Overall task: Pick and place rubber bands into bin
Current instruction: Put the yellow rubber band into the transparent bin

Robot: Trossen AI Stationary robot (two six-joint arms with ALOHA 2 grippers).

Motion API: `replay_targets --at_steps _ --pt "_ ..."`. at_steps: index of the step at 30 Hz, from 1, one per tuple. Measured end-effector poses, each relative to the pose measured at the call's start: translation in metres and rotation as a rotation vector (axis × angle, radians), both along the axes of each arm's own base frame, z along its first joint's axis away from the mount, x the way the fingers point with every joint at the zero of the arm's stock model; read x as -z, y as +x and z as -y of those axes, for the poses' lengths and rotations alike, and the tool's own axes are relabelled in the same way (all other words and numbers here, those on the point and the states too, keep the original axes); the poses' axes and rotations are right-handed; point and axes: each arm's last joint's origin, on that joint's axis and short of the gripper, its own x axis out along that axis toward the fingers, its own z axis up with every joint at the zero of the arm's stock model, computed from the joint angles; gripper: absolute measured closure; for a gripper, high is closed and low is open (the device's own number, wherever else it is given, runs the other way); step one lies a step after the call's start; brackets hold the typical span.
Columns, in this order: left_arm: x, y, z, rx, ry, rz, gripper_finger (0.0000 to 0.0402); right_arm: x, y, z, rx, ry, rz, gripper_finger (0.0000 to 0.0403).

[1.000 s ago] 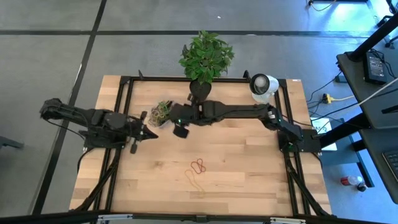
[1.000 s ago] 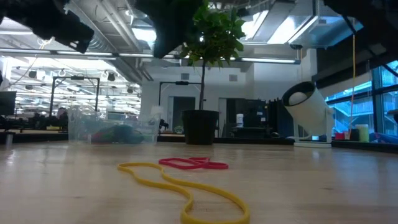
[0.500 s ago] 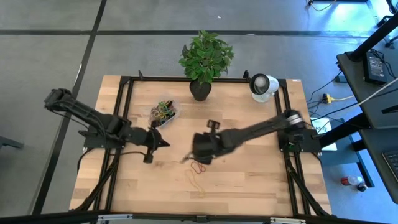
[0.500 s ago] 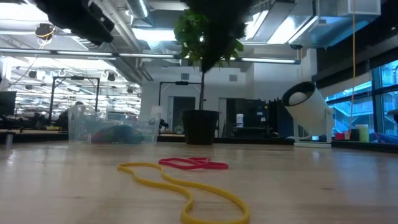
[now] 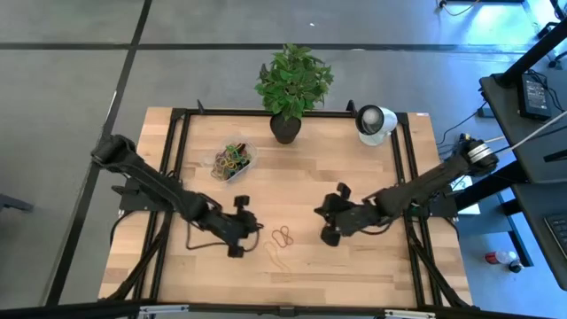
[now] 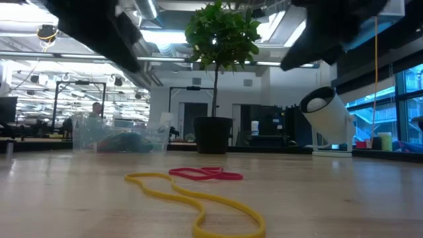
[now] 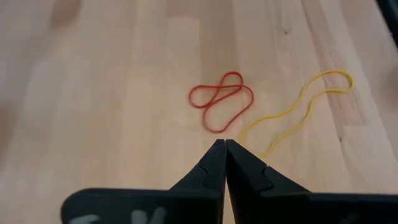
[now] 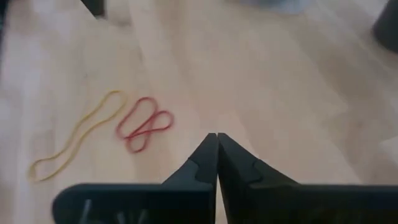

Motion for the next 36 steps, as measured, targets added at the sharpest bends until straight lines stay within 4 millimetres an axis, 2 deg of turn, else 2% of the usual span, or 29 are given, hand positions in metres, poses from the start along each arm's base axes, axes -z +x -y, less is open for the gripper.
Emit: replay_targets --at_steps 3,8,14,20,24,26,29,30,33,36 --pt "0.011 0.015 0.009 0.005 -0.022 -0.048 0.0382 0.009 -0.012 -0.004 -0.024 0.046 0.041 0.0397" --pt "0.032 0.036 0.018 -0.02 -0.062 -0.119 0.0334 0.023 -0.022 -0.01 -0.069 0.104 0.037 0.0395" --pt "0.065 0.047 0.022 -0.074 -0.052 -0.185 0.0277 0.024 -0.025 -0.016 -0.089 0.119 0.034 0.0388" --pt "0.091 0.057 0.027 -0.086 -0.058 -0.182 0.0257 0.025 -0.026 -0.019 -0.102 0.119 0.029 0.0395" --pt "0.1 0.057 0.027 -0.15 -0.075 -0.2 0.0274 0.025 -0.027 -0.02 -0.108 0.119 0.029 0.0396" --pt "0.102 0.056 0.027 -0.16 -0.068 -0.214 0.0305 0.025 -0.027 -0.021 -0.109 0.119 0.029 0.0393" --pt "0.103 0.054 0.03 -0.138 -0.032 -0.212 0.0377 0.025 -0.027 -0.021 -0.11 0.118 0.03 0.0387" --pt "0.104 0.053 0.031 -0.136 -0.023 -0.209 0.0387 0.025 -0.027 -0.021 -0.11 0.118 0.03 0.0386" --pt "0.096 0.051 0.034 -0.158 -0.047 -0.181 0.0398 0.024 -0.027 -0.021 -0.11 0.122 0.037 0.0385" --pt "0.078 0.043 0.033 -0.148 -0.067 -0.177 0.0399 0.024 -0.027 -0.021 -0.11 0.121 0.036 0.0385"
